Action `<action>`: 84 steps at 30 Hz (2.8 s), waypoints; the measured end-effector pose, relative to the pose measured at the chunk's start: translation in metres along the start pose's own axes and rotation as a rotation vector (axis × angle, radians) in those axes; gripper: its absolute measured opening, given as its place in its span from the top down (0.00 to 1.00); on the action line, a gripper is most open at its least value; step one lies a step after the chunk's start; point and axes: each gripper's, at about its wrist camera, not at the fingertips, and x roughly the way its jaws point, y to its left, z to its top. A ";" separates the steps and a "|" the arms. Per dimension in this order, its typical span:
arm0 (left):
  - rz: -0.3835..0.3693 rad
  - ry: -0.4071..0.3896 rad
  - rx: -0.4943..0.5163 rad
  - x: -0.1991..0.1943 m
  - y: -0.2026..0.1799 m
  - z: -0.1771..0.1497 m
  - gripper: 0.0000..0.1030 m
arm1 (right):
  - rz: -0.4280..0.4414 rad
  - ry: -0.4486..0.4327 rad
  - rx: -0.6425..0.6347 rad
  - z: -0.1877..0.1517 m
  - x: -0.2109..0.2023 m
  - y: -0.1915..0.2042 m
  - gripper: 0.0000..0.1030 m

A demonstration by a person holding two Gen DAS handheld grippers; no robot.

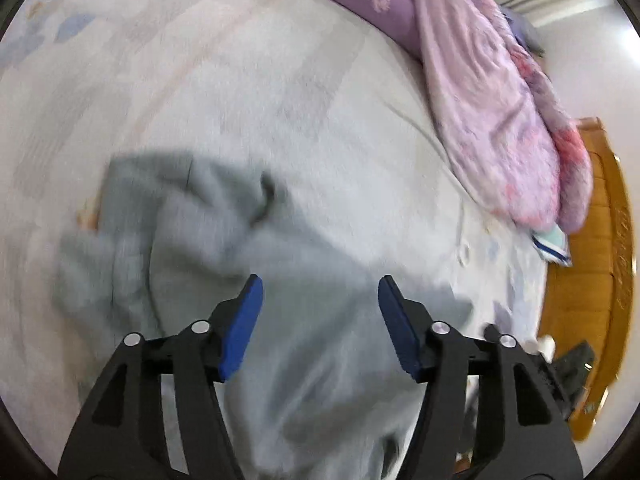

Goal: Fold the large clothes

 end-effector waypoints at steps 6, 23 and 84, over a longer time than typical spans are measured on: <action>0.114 0.117 -0.015 0.058 0.010 0.036 0.38 | -0.062 0.098 0.035 0.028 0.042 -0.023 0.42; 0.084 0.040 0.042 0.019 0.000 0.026 0.88 | 0.157 0.128 -0.024 0.009 0.024 -0.037 0.90; 0.094 -0.124 -0.099 -0.112 0.201 -0.325 0.42 | -0.128 -0.068 -0.345 -0.266 -0.114 -0.101 0.93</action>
